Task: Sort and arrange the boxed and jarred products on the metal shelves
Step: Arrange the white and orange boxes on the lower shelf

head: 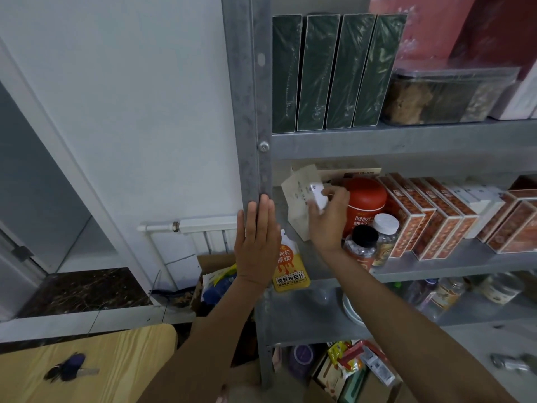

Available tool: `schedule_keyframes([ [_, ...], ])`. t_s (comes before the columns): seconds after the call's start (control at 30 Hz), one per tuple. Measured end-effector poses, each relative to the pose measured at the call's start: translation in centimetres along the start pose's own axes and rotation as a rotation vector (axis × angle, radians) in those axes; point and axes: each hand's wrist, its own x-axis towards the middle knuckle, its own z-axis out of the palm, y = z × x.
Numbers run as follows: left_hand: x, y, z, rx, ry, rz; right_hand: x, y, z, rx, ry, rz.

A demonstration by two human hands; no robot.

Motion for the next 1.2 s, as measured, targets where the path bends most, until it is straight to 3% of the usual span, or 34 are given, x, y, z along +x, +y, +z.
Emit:
schedule_keyframes([
  [0.17, 0.4, 0.8, -2.7, -0.032, -0.169, -0.098, -1.2, -0.3, -6.7, 0.314, 0.1, 0.195],
  [0.43, -2.4, 7.9, -9.2, -0.719, -0.771, -0.207, -3.4, 0.0, -13.7, 0.396, 0.05, 0.351],
  [0.6, -1.4, 9.9, -10.8, -0.922, -0.839, -0.414, -3.8, 0.1, -15.6, 0.493, -0.015, 0.497],
  [0.7, -0.2, 9.9, -11.8, -1.429, -1.0, -0.67, -3.3, 0.6, -16.5, 0.69, -0.299, 0.611],
  [0.8, 0.2, 10.3, -11.9, -1.768, -1.124, -1.007, -3.4, 1.1, -16.9, 0.839, -0.618, 0.702],
  [0.87, 0.1, 10.4, -11.4, -1.937, -1.242, -1.3, -3.3, 1.5, -17.0, 0.832, -0.631, 0.738],
  [0.9, 0.1, 10.3, -11.3, -2.01, -1.295, -1.352, -3.3, 1.7, -17.0, 0.781, -0.597, 0.75],
  [0.97, 0.4, 9.9, -11.3, -2.028, -1.406, -1.29, -3.3, 1.9, -17.2, 0.669, -0.498, 0.77],
  [1.03, 0.8, 9.6, -11.2, -1.876, -1.397, -1.223, -3.3, 2.1, -17.2, 0.606, -0.387, 0.764],
  [1.13, 1.2, 9.5, -10.6, -1.655, -1.101, -1.221, -3.2, 2.0, -17.1, 0.41, -0.266, 0.67],
  [1.2, 1.2, 8.9, -10.1, -1.647, -0.972, -1.341, -3.1, 2.1, -17.2, 0.36, -0.242, 0.613],
])
